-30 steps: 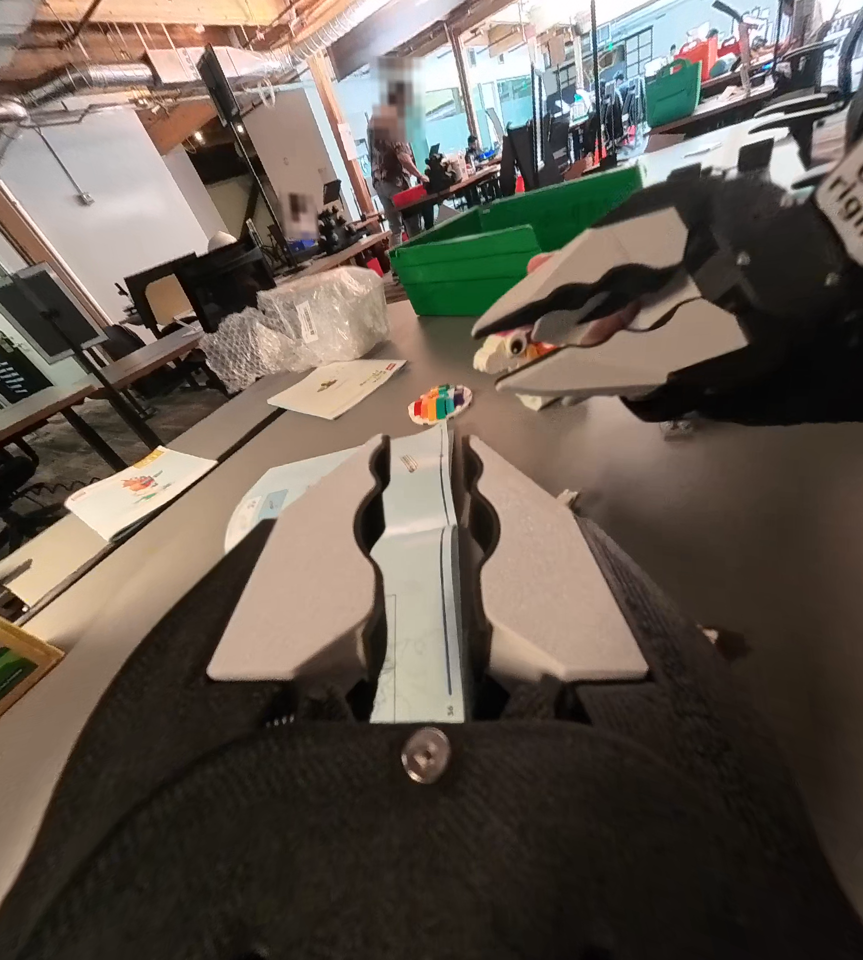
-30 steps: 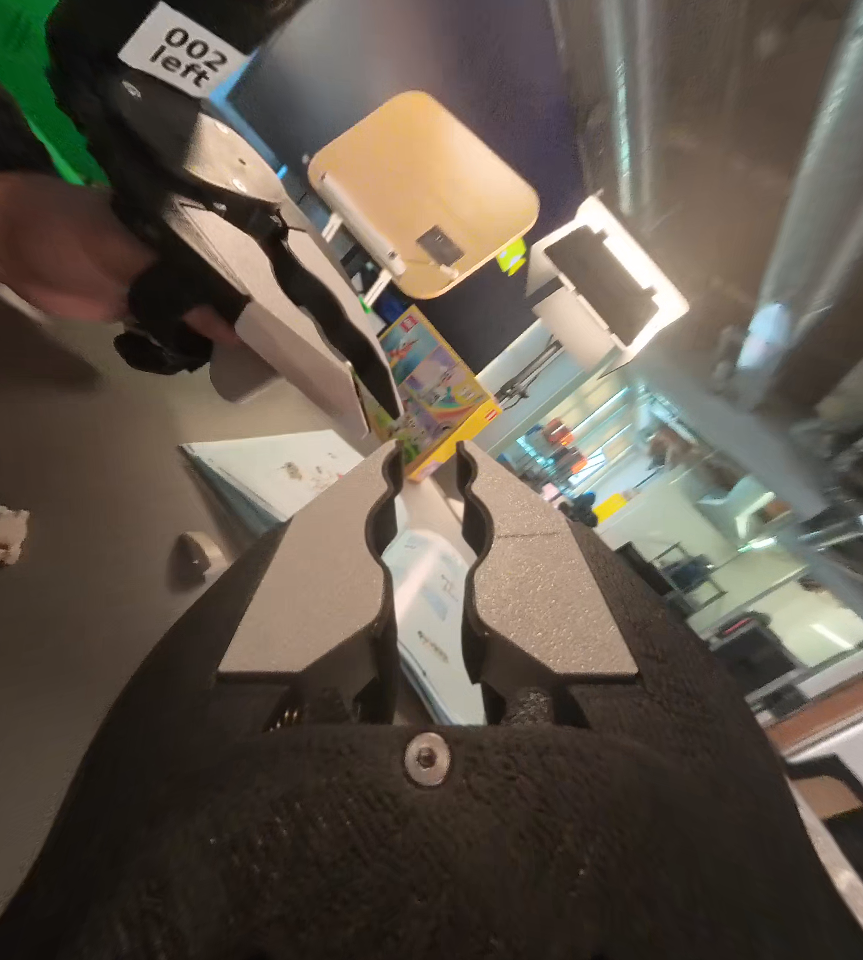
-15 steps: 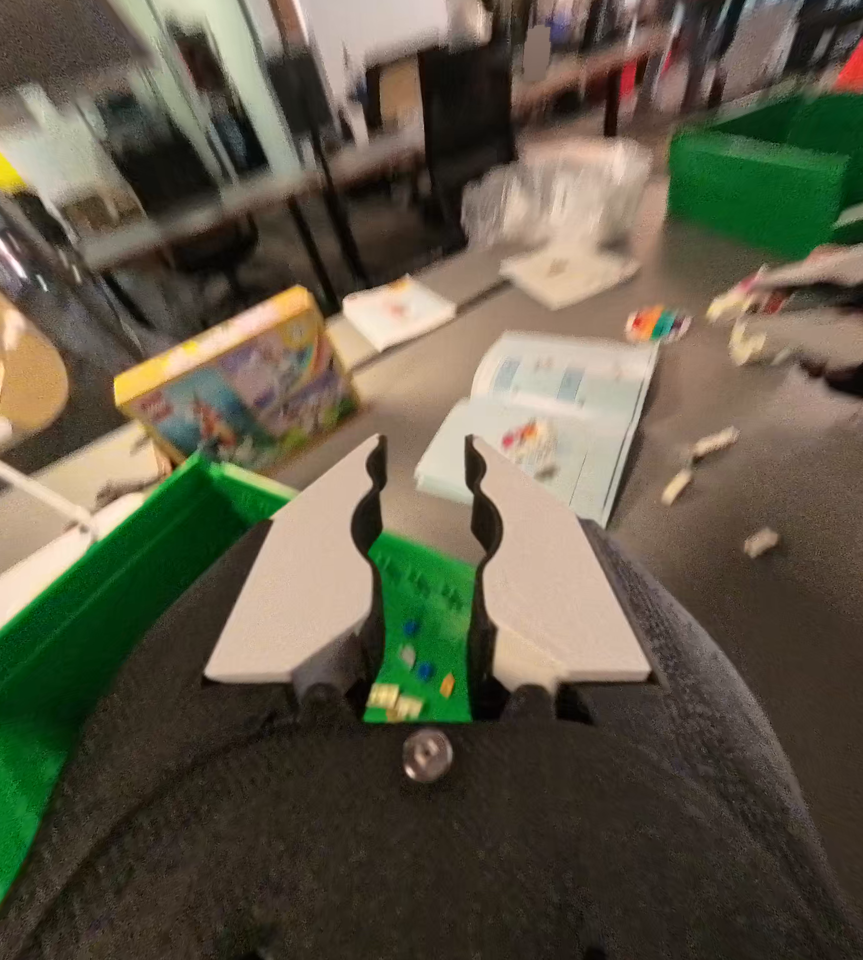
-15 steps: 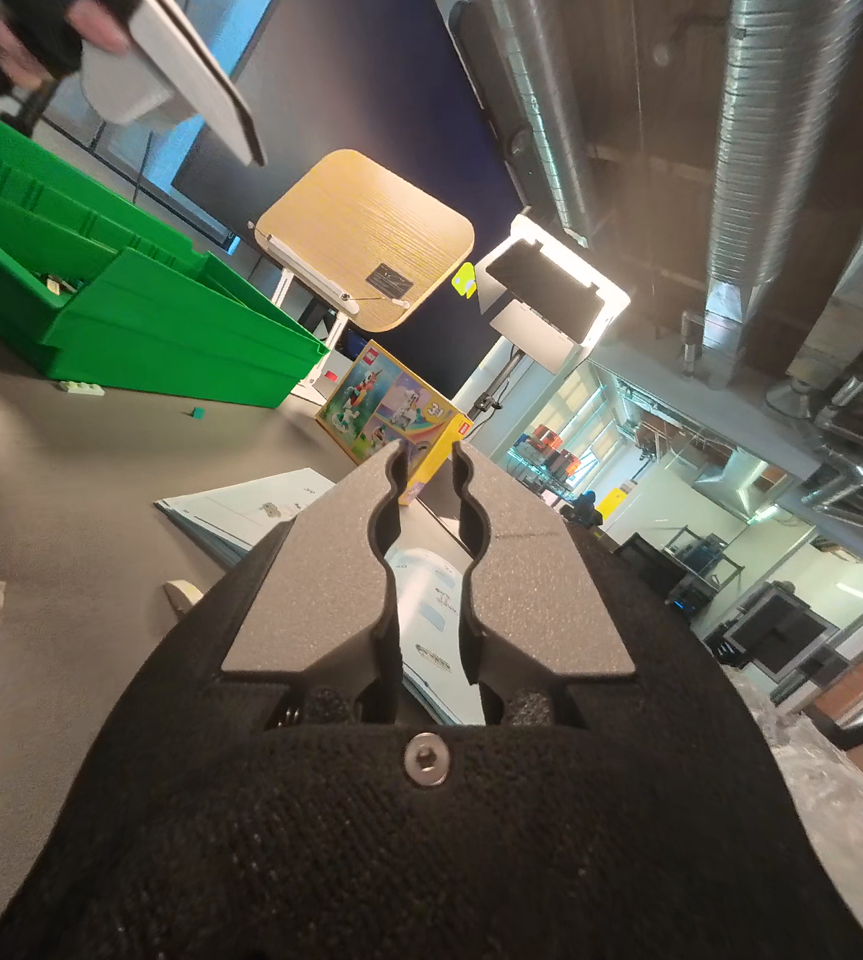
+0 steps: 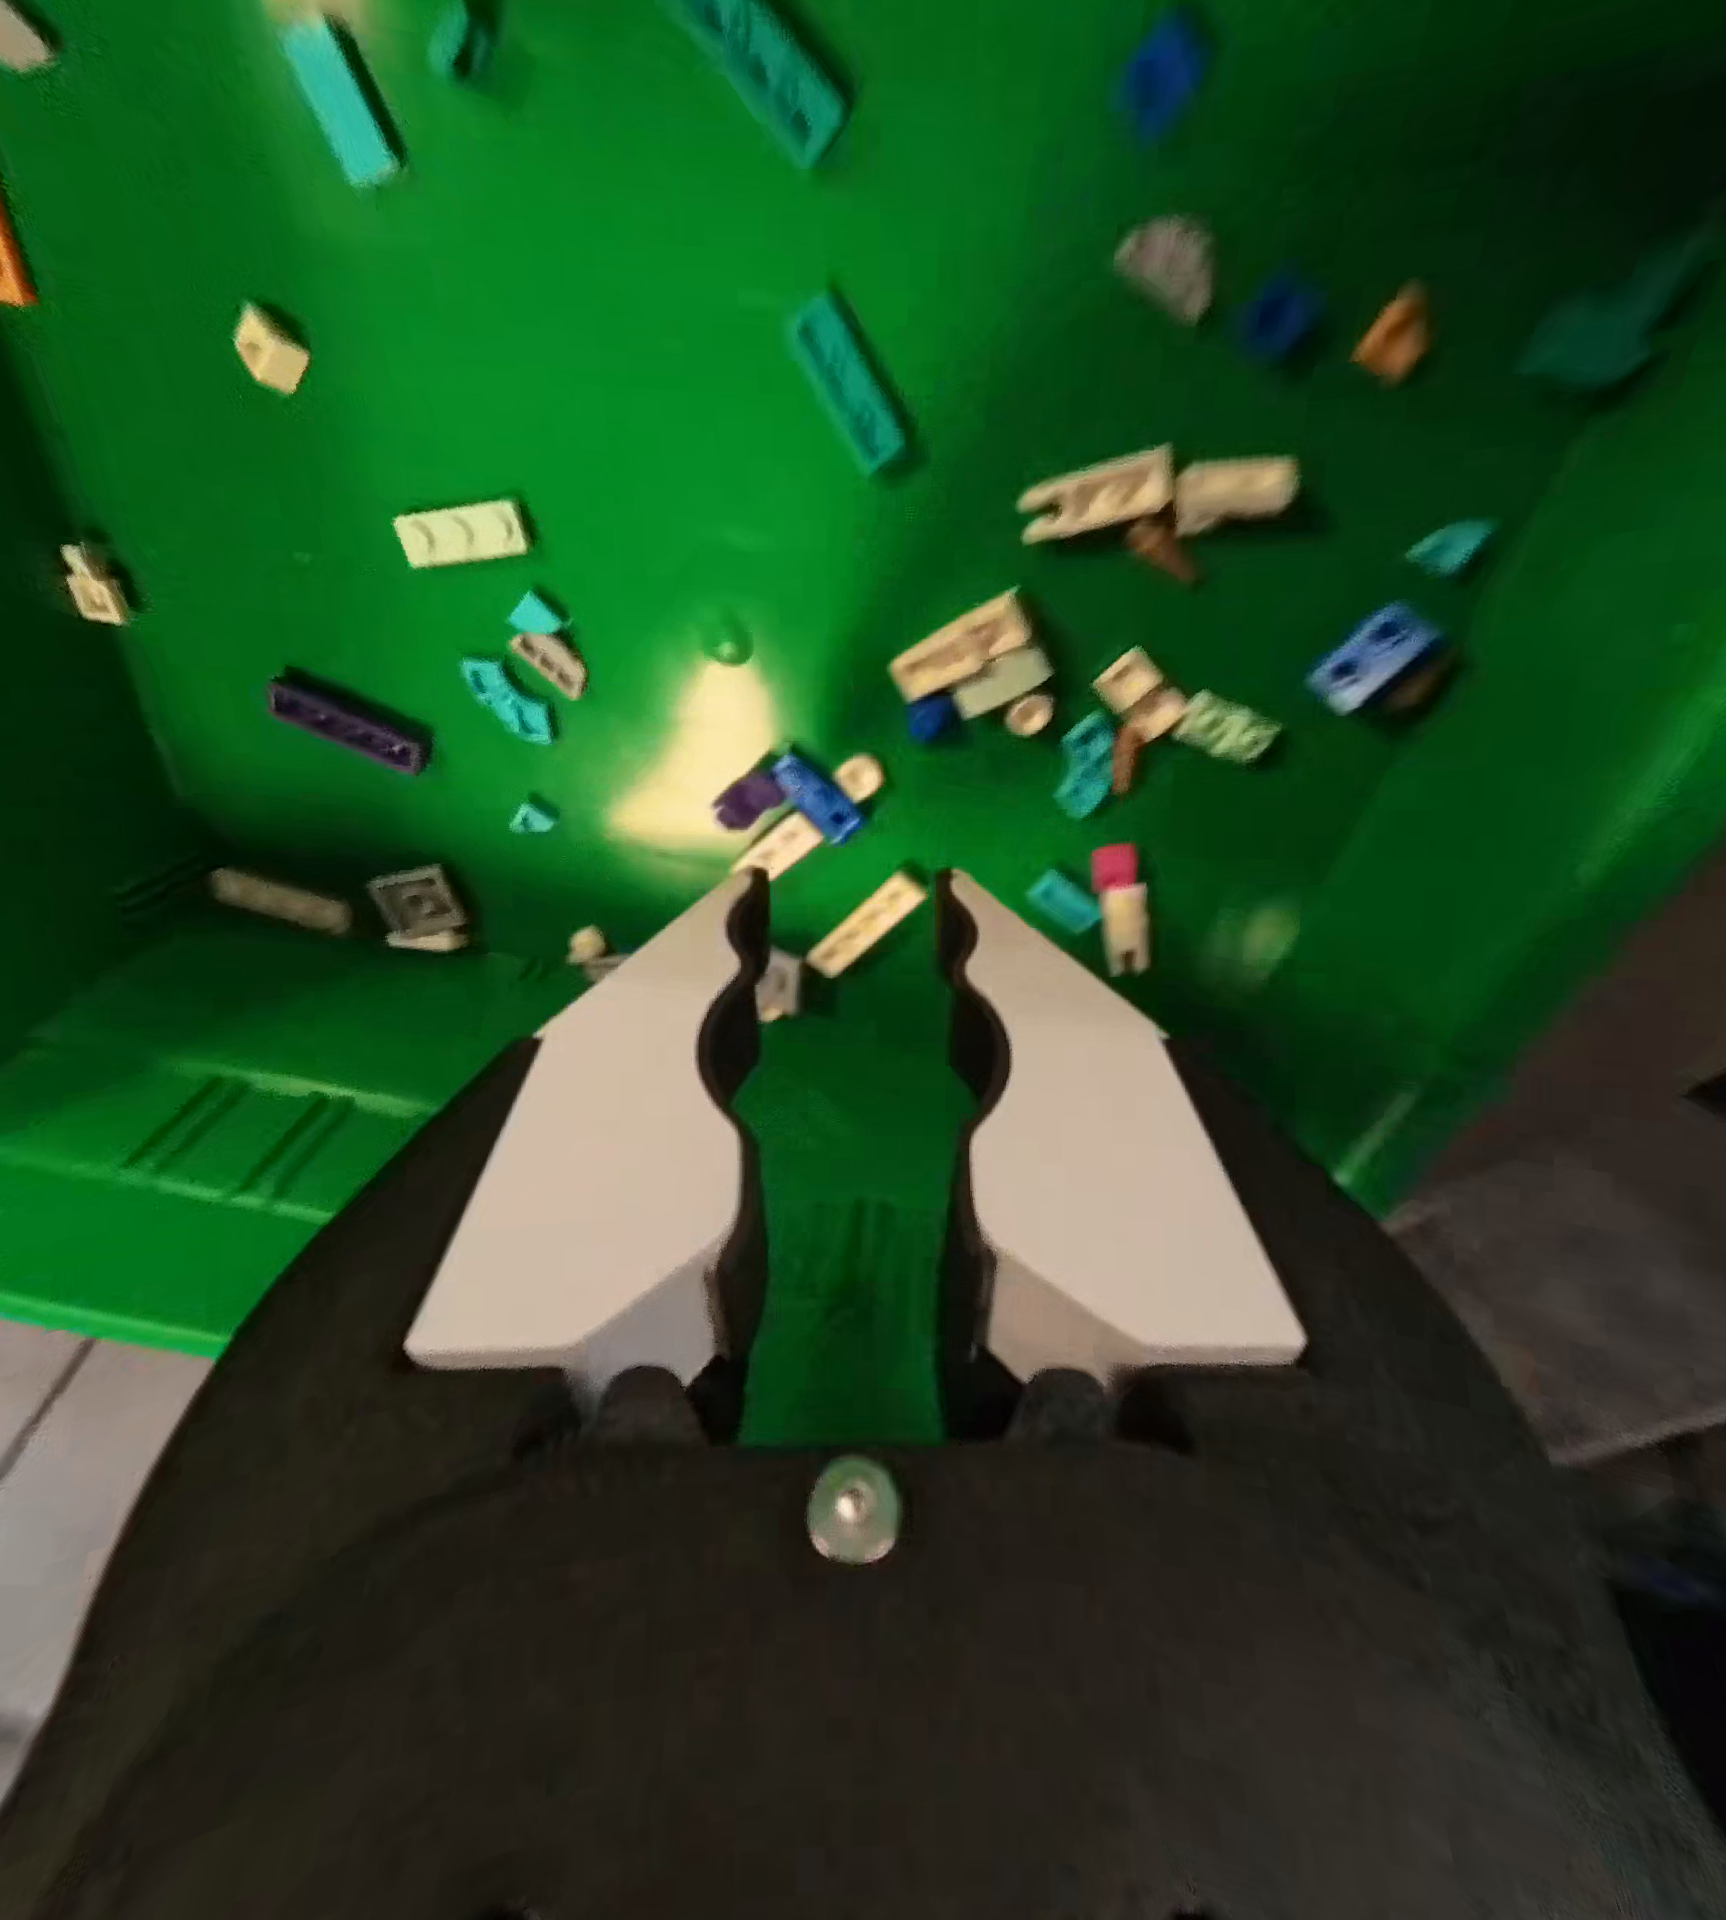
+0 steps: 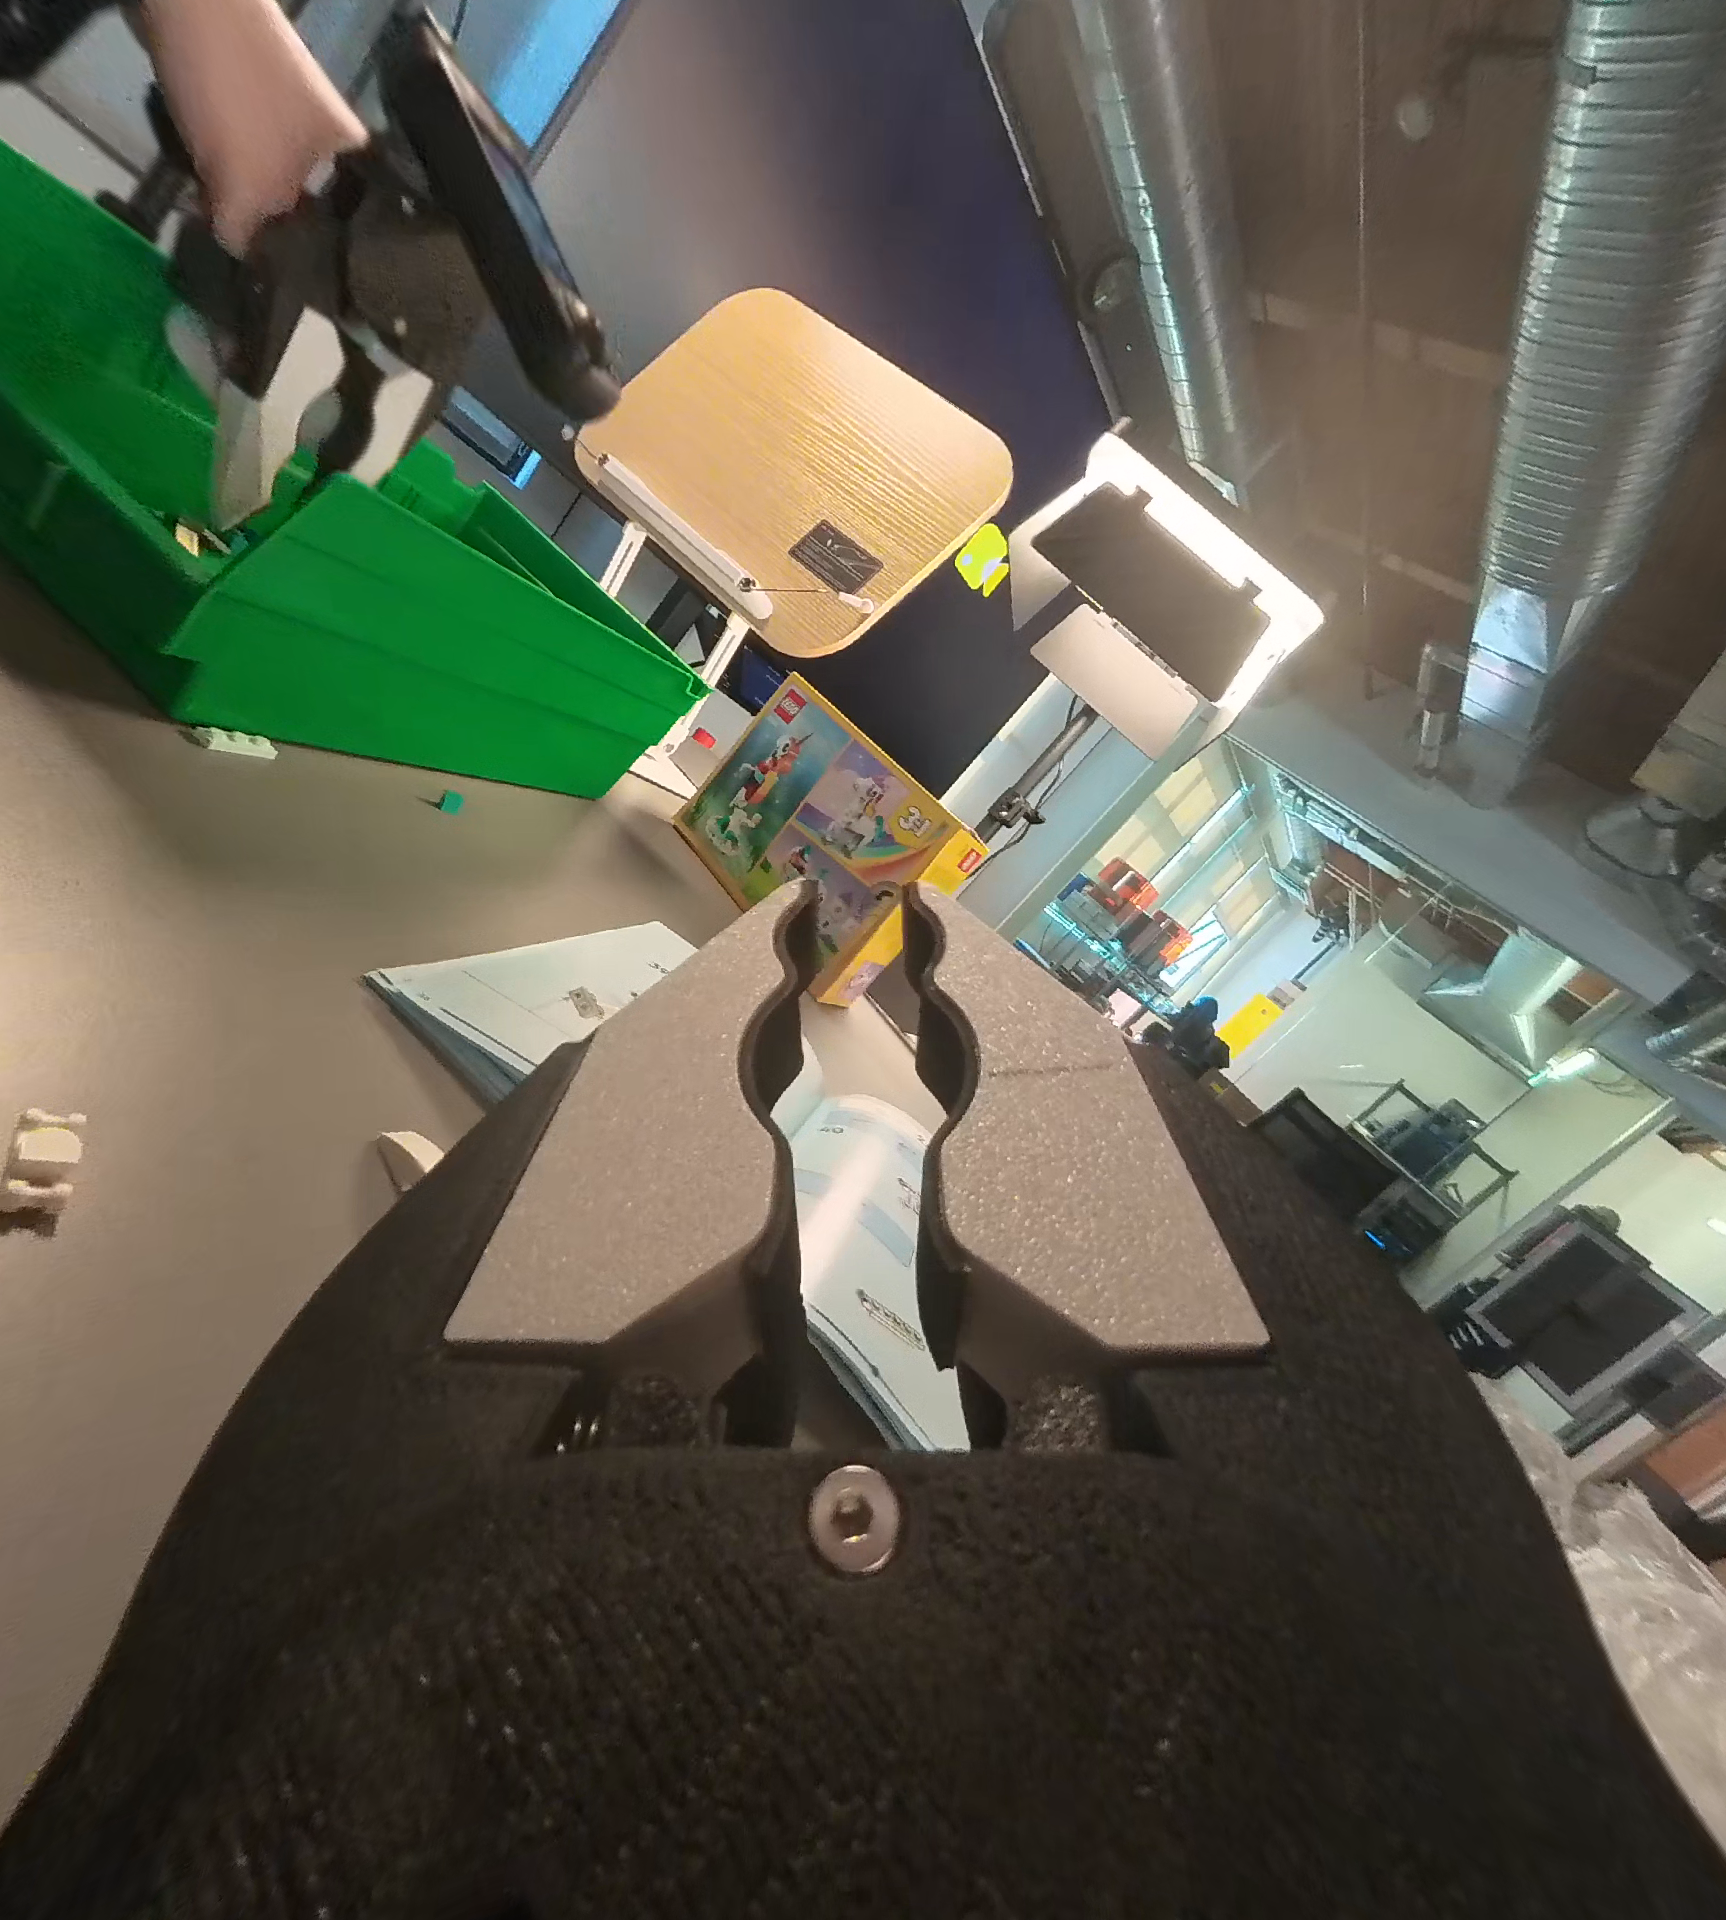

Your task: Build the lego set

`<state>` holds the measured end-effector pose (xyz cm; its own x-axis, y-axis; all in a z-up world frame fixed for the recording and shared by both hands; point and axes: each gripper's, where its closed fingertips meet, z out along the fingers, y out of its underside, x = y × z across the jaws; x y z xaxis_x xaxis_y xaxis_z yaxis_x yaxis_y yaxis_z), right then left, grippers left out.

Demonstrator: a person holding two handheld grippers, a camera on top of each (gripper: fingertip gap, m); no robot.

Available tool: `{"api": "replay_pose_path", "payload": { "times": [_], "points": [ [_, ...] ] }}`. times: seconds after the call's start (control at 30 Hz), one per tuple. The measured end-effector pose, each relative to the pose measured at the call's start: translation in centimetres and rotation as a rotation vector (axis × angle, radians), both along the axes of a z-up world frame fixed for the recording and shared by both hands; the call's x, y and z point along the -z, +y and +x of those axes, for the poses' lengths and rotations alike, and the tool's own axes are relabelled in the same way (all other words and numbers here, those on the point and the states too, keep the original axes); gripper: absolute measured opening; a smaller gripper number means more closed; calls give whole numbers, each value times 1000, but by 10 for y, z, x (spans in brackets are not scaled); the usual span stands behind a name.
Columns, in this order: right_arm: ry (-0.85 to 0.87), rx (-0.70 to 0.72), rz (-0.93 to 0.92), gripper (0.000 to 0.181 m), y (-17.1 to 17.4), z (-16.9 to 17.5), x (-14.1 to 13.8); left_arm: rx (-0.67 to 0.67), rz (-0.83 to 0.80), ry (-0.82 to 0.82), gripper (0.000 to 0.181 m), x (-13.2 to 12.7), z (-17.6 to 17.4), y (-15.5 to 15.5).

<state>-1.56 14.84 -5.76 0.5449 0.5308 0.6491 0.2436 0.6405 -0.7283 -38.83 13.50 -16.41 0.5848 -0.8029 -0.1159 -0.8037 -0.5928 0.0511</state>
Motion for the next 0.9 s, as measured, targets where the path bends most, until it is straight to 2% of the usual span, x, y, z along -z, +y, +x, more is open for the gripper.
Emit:
{"api": "replay_pose_path", "payload": {
  "times": [0.03,0.13,0.23,0.47,0.53,0.57,0.7,0.83,0.9],
  "points": [
    [-3,-2,3,14,-1,-1,0,27,-22,55,31,4,-9,1],
    [-13,-8,7,14,-2,-2,1,96,-92,145,26,14,-25,0],
    [-13,-11,11,14,-3,-3,1,125,-132,160,18,21,-26,0],
    [-20,-13,9,14,-4,-4,2,143,-126,177,19,24,-25,8],
    [-22,-14,9,14,-4,-4,2,149,-131,155,1,25,-22,7],
    [-22,-15,9,14,-4,-4,2,147,-127,157,1,25,-22,8],
    [-24,-17,6,14,-4,-4,2,111,-120,160,1,25,-28,4],
    [-21,-22,6,14,-5,-5,1,-11,-72,121,1,20,-33,7],
    [-27,-27,10,14,-7,-6,2,-24,-36,115,0,16,-34,11]
  ]
}}
